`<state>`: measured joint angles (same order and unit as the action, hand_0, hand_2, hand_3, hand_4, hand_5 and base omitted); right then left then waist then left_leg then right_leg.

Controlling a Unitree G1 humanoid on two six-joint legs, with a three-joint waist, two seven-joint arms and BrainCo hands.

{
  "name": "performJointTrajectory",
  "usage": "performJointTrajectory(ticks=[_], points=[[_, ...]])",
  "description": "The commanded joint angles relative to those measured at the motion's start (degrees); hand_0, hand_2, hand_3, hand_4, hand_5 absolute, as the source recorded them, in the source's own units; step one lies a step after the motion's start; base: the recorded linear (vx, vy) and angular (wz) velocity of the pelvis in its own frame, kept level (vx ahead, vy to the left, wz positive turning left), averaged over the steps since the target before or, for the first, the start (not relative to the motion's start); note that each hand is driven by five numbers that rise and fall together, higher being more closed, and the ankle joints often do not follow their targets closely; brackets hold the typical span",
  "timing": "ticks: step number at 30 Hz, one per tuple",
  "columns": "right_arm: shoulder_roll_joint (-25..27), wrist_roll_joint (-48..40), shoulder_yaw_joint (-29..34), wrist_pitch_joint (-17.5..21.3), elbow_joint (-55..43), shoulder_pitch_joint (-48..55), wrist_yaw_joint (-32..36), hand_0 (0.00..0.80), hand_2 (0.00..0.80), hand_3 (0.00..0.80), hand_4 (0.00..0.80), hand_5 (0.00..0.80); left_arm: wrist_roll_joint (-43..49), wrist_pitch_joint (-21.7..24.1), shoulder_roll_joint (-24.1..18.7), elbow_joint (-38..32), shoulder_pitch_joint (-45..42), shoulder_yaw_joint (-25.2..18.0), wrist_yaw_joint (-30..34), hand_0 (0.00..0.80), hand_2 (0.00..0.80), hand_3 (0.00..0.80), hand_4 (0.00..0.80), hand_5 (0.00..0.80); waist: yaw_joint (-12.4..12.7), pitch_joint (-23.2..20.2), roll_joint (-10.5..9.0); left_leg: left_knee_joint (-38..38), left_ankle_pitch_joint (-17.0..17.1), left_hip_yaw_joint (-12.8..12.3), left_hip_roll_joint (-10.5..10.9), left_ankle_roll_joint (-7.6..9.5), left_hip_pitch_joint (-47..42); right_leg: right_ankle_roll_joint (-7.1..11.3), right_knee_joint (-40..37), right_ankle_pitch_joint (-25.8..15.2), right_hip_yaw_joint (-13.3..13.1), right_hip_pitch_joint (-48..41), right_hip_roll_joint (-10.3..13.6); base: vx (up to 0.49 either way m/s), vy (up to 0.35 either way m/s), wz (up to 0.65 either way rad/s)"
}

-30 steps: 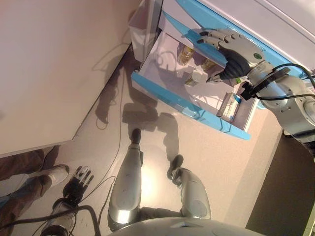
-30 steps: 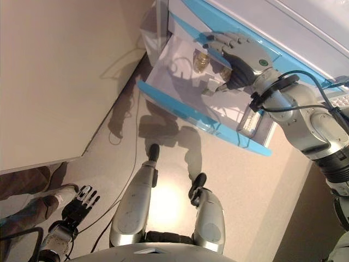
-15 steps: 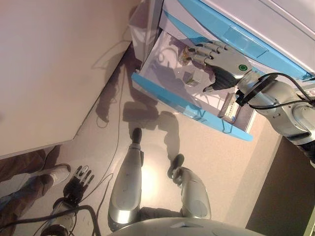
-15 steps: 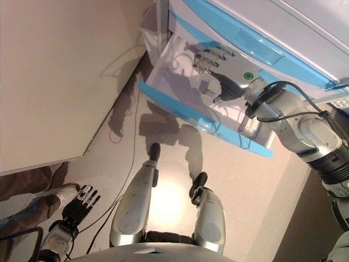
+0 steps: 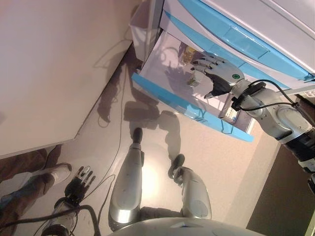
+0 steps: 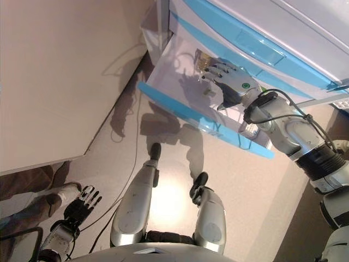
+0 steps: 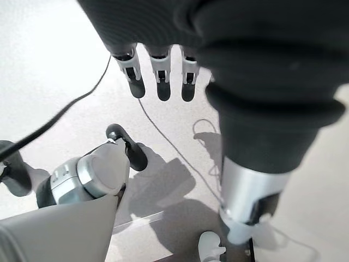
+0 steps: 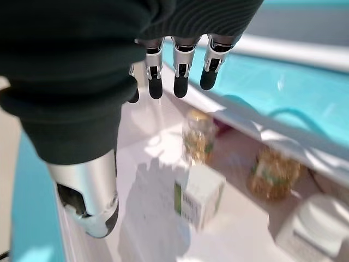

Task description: Open the drawer and pick up the medicine

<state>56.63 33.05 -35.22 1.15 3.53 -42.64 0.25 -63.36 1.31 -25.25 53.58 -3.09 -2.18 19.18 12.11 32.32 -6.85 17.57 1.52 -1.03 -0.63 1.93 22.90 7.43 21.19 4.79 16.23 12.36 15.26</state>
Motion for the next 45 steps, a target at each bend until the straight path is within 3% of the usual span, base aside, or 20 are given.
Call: performJointTrajectory(ticks=[1, 23, 45], points=[[0.51, 0.14, -1.14, -0.76, 2.62, -5.50, -3.58, 0.000, 0.000, 0.000, 0.000, 0.000, -0.13, -0.16, 1.25, -1.52, -2.24, 1.97, -0.16, 0.000, 0.000, 0.000, 0.000, 0.000, 1.30, -2.53, 3.26, -1.32, -7.40, -0.30, 2.69, 2.82, -4.85, 1.79, 2.91, -10.77, -1.63, 5.24, -1.22, 0.006, 0.033, -0.04], [-4.87, 0.16, -3.66, 0.61, 18.42, -7.19, -10.16, 0.000, 0.000, 0.000, 0.000, 0.000, -0.14, -1.30, 2.25, -3.18, -2.41, 3.76, -0.72, 0.000, 0.000, 0.000, 0.000, 0.000, 2.44, -2.53, 5.78, 0.16, -7.28, 0.88, 3.61, 3.04, -3.11, 0.93, 4.42, -10.19, -1.02, 6.98, -0.14, 0.002, 0.013, 0.03], [-7.00, -3.74, -8.15, -2.37, 31.63, -13.22, -11.15, 0.000, 0.000, 0.000, 0.000, 0.000, -1.18, -1.95, 2.84, -4.23, -2.85, 5.93, -0.89, 0.000, 0.000, 0.000, 0.000, 0.000, 4.23, -2.53, 7.90, 1.27, -6.90, 1.89, 4.30, 3.01, -1.45, 0.12, 5.27, -9.49, -0.25, 8.19, 0.85, 0.003, 0.010, 0.00]])
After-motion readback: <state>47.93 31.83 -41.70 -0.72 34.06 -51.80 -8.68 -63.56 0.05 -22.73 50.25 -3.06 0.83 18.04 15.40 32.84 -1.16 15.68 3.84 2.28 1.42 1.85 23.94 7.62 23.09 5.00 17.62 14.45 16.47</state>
